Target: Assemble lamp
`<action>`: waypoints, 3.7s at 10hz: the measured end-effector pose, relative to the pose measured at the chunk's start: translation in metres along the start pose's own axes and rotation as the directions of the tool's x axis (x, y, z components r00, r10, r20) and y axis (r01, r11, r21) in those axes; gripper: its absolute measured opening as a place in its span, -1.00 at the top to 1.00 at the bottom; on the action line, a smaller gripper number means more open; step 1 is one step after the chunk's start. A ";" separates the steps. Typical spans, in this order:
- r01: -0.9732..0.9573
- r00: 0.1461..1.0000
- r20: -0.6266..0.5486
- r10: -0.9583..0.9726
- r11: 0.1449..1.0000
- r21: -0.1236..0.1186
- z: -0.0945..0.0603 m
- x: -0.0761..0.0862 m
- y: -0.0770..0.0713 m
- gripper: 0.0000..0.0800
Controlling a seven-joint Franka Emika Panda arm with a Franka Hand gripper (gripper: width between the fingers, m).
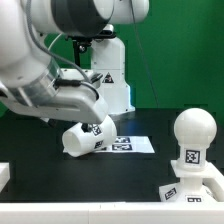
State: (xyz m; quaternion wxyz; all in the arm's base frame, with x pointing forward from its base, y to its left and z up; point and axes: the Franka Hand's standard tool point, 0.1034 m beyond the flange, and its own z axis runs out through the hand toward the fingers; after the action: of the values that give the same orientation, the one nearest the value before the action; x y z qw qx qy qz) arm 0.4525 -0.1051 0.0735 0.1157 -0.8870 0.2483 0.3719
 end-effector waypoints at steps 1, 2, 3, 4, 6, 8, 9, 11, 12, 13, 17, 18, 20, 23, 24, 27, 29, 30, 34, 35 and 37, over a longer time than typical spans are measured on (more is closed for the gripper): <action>-0.006 1.000 0.028 0.006 1.000 -0.003 0.001 0.002 0.002 -0.75; -0.022 0.999 0.031 0.022 1.000 0.022 0.004 0.005 0.001 -0.75; -0.049 0.998 0.040 0.046 0.995 0.085 0.011 0.005 -0.001 -0.75; -0.076 0.997 0.038 0.073 0.993 0.094 0.014 0.005 -0.002 -0.75; -0.109 0.994 0.045 0.104 0.987 0.117 0.015 0.002 -0.002 -0.75; -0.110 0.993 0.046 0.105 0.987 0.115 0.015 0.003 0.000 -0.75; -0.110 0.993 0.046 0.106 0.987 0.115 0.015 0.003 0.000 -0.75; -0.149 0.987 0.083 0.136 0.973 0.176 0.031 0.004 0.002 -0.75; -0.167 0.984 0.105 0.148 0.962 0.217 0.037 0.005 0.004 -0.75; -0.160 0.981 0.143 0.130 0.961 0.224 0.038 -0.001 0.006 -0.75; -0.141 0.983 0.149 0.111 0.969 0.203 0.035 0.000 0.004 -0.75; -0.144 0.982 0.151 0.114 0.968 0.207 0.036 0.001 0.005 -0.75; -0.165 0.977 0.170 0.132 0.965 0.202 0.047 0.006 0.011 -0.75; -0.184 0.972 0.182 0.150 0.965 0.188 0.068 0.007 0.006 -0.75; -0.191 0.969 0.195 0.155 0.964 0.184 0.074 0.003 0.002 -0.75; -0.206 0.963 0.212 0.167 0.962 0.177 0.077 0.000 0.000 -0.67; -0.206 0.963 0.211 0.168 0.962 0.177 0.077 0.000 0.000 -0.23; -0.207 0.963 0.210 0.168 0.962 0.177 0.077 0.000 0.000 -0.23; -0.207 0.963 0.210 0.169 0.962 0.177 0.077 0.000 0.001 0.87; -0.207 0.963 0.210 0.169 0.962 0.177 0.077 0.000 0.001 0.89; -0.193 0.965 0.212 0.153 0.964 0.181 0.063 -0.009 -0.008 0.89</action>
Offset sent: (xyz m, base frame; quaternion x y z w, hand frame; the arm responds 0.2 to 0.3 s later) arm -0.0023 0.0270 -0.0087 0.1044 0.0234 0.0513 0.9929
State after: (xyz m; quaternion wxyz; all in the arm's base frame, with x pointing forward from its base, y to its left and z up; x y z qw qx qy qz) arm 0.4136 -0.0706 0.0359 0.1952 -0.8045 0.3487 0.4394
